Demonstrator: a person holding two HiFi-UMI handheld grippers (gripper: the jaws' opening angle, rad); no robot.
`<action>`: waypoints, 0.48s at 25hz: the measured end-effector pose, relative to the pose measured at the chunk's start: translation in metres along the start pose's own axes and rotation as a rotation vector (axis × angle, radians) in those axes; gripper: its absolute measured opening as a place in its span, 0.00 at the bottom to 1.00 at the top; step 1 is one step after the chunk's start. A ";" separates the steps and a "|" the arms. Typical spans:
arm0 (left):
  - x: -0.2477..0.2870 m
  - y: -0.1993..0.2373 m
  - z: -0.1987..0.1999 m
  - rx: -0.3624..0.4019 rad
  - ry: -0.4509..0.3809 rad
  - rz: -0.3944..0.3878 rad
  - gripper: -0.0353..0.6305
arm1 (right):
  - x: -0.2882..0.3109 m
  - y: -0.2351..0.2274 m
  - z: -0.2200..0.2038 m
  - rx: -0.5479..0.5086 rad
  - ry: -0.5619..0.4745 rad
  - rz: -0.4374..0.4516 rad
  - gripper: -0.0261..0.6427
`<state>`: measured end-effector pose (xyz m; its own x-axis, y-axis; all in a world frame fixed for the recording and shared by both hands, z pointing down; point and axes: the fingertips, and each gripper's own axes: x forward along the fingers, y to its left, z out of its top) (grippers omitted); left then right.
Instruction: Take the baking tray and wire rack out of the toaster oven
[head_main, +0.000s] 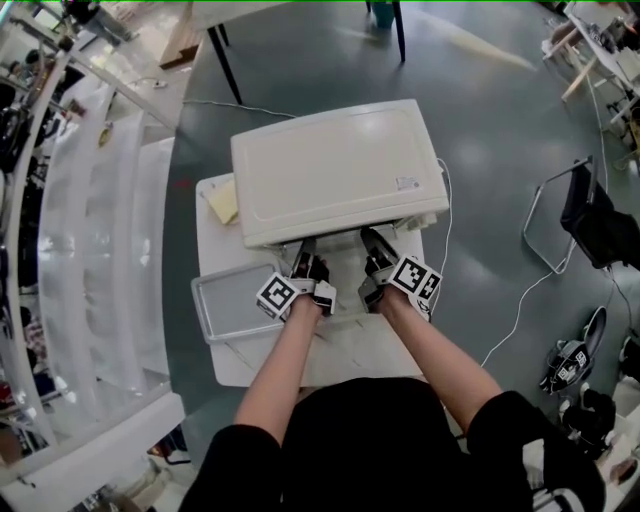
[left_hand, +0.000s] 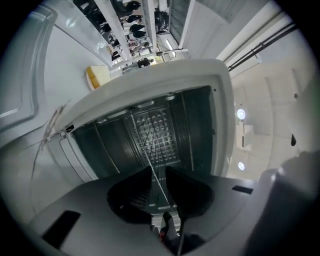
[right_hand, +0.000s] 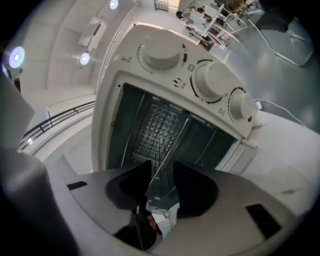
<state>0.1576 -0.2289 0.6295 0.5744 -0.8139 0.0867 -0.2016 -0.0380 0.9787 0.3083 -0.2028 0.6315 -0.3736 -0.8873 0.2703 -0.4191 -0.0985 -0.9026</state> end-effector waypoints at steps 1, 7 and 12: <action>0.002 0.004 0.001 0.002 0.000 0.006 0.20 | 0.003 -0.003 0.002 0.038 -0.013 0.014 0.27; 0.029 0.017 0.019 -0.012 -0.030 0.006 0.31 | 0.029 -0.015 0.023 0.158 -0.111 0.013 0.31; 0.045 0.020 0.026 -0.019 -0.049 -0.027 0.32 | 0.042 -0.020 0.034 0.174 -0.147 0.007 0.31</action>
<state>0.1589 -0.2808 0.6485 0.5400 -0.8401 0.0514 -0.1709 -0.0497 0.9840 0.3294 -0.2531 0.6498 -0.2458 -0.9433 0.2231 -0.2634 -0.1565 -0.9519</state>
